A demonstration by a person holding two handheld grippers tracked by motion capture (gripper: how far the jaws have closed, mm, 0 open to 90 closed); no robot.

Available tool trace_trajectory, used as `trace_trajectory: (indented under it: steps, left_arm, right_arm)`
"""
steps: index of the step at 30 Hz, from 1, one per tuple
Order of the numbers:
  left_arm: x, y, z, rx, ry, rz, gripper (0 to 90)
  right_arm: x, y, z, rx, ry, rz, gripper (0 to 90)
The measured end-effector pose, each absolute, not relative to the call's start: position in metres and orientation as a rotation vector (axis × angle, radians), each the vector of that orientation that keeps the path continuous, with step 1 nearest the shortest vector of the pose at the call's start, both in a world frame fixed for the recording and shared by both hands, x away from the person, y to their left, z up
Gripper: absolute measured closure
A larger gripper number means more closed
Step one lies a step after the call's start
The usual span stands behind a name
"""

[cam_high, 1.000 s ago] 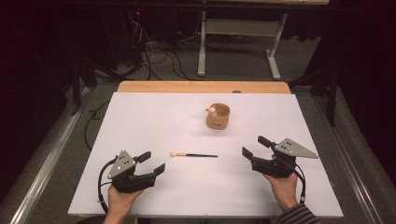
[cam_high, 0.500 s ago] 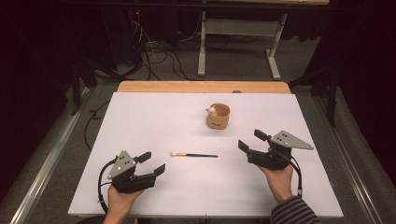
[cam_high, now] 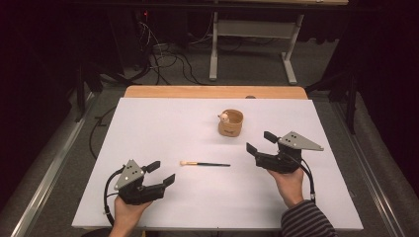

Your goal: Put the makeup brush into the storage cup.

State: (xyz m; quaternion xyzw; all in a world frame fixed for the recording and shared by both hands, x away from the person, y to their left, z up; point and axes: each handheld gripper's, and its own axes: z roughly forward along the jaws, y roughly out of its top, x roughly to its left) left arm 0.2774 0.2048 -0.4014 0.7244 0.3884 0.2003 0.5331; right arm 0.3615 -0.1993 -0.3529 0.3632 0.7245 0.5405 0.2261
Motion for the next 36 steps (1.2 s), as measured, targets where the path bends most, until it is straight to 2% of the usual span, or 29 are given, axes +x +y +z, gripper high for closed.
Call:
trace_trajectory:
  steps: [36]
  left_arm:
    - [0.277, 0.205, -0.401, 1.73, 0.923, 0.476, 30.8]
  right_arm:
    - [0.397, -0.16, -0.335, 0.98, 2.024, 1.477, 22.9]
